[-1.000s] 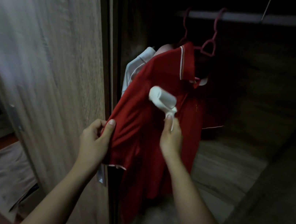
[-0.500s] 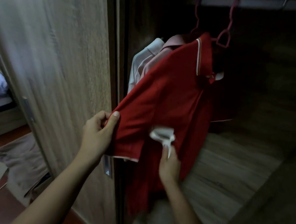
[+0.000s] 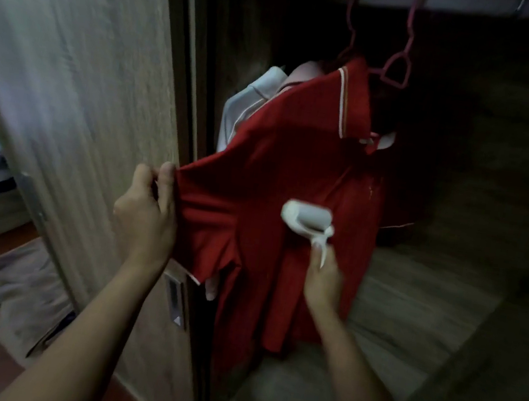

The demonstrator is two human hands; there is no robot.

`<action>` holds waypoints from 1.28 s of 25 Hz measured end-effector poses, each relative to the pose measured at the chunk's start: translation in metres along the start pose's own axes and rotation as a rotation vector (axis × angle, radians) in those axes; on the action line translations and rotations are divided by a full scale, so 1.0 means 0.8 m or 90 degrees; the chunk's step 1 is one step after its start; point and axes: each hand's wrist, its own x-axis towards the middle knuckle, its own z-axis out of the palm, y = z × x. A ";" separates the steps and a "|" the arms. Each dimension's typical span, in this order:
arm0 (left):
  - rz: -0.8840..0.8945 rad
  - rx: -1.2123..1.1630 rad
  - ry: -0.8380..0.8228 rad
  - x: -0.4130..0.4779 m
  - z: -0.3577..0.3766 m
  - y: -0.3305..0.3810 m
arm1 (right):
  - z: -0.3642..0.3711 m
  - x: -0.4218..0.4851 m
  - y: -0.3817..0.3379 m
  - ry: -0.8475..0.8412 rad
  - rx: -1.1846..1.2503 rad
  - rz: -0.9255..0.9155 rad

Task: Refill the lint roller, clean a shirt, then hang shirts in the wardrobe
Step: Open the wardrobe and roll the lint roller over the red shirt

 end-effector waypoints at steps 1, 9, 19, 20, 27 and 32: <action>0.003 0.019 0.013 0.003 0.008 -0.002 | -0.016 0.034 -0.020 0.037 0.007 -0.024; 0.007 0.055 0.133 0.007 0.046 -0.021 | 0.017 0.030 0.038 -0.103 -0.014 -0.053; 0.026 0.059 0.148 0.007 0.050 -0.023 | -0.057 0.197 0.007 0.107 -0.044 -0.034; 0.025 0.059 0.145 0.007 0.049 -0.021 | -0.055 0.188 0.021 0.068 -0.097 -0.038; 0.018 0.082 0.135 0.005 0.044 -0.019 | -0.046 0.129 0.086 -0.122 -0.229 -0.018; 0.018 0.072 0.127 0.004 0.045 -0.014 | -0.072 0.221 0.016 0.031 -0.154 -0.068</action>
